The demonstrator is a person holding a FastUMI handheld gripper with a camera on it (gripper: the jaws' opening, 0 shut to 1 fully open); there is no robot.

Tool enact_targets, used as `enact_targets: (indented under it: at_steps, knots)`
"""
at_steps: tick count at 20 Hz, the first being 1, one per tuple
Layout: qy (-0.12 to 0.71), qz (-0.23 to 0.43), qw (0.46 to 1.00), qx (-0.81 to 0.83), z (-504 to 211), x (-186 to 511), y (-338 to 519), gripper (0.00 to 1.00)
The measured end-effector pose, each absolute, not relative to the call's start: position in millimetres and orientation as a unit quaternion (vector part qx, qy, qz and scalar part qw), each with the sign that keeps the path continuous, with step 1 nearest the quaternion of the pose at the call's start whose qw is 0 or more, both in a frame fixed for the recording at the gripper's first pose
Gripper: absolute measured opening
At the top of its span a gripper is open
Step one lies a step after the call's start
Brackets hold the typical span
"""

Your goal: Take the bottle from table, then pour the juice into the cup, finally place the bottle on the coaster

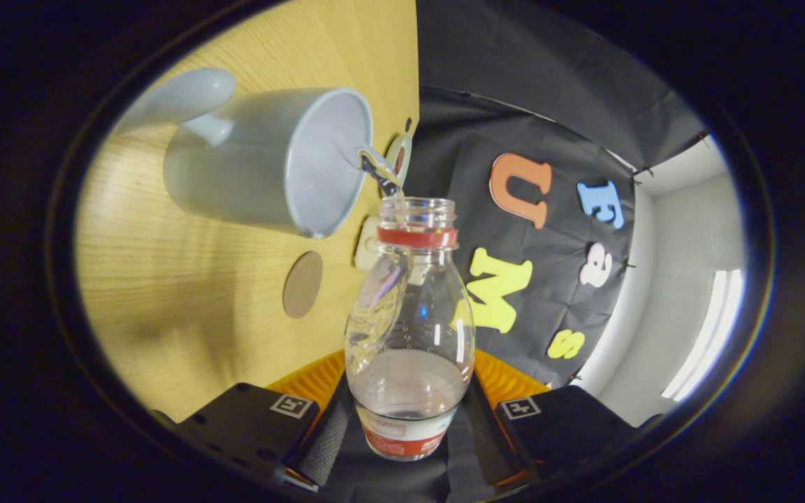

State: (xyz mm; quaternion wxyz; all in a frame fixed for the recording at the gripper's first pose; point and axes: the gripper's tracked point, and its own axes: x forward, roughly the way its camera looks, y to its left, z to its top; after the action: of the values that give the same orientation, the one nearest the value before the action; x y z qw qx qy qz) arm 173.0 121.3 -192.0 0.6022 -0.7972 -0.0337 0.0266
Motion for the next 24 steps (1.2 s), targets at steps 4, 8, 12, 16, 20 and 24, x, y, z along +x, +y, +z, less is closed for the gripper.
enact_targets:
  at_steps: [4,8,12,16,20,24]
  knots:
    - [-0.035,0.025,0.594,-0.804,-191.1,172.7,123.4,0.83]
    - [-0.034,0.022,0.591,-0.805,-190.8,172.6,122.4,0.83]
    - [-0.035,0.018,0.587,-0.809,-189.1,172.7,122.8,0.83]
    - [-0.041,0.007,0.577,-0.815,-183.9,174.5,121.1,0.82]
    - [-0.041,0.003,0.575,-0.817,-178.2,175.4,120.3,0.82]
    - [-0.043,0.0,0.571,-0.82,-176.7,174.9,119.6,0.82]
